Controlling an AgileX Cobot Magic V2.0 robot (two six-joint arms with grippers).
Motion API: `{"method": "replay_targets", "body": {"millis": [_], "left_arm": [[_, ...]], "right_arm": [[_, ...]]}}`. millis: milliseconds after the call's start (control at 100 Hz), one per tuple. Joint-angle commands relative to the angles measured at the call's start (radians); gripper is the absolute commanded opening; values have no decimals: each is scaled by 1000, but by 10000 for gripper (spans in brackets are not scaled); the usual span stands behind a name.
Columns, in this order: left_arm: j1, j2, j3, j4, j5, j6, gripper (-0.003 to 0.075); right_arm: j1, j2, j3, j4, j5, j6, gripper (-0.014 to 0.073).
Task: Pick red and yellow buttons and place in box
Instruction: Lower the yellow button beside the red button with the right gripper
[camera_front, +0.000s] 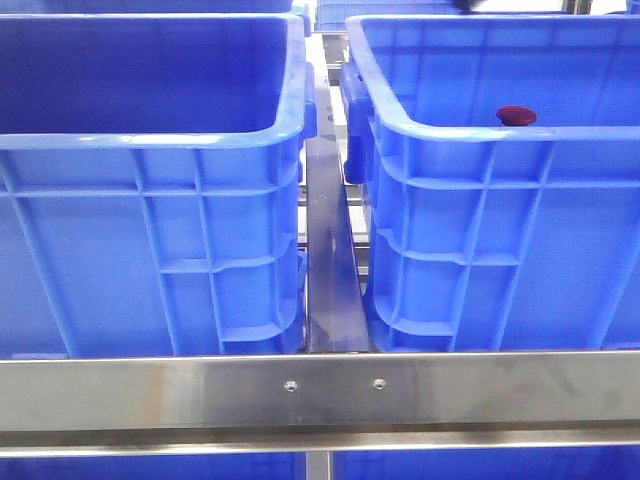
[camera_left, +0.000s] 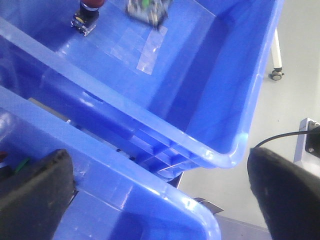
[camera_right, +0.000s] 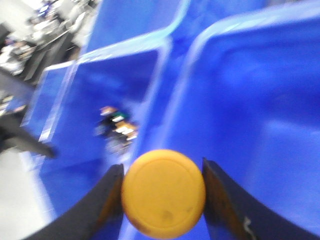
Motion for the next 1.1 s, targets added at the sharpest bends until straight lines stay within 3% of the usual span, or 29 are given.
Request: {"method": "replay_targets", "body": {"millis": [0, 190, 420, 710, 1090], "left_arm": [[4, -47, -32, -58, 25, -11, 668], [4, -47, -32, -58, 25, -11, 668], [4, -47, -32, -58, 25, -11, 668], [2, -47, -32, -58, 25, -11, 668], [2, -47, -32, -57, 25, -11, 668]], "right_arm": [[-47, -39, -34, 9, -51, -77, 188], [-62, -39, -34, -173, -242, -176, 188], [-61, -39, -34, -289, -394, -248, 188], [5, 16, -34, -304, -534, -404, 188], [86, 119, -34, -303, -658, -418, 188]]}}
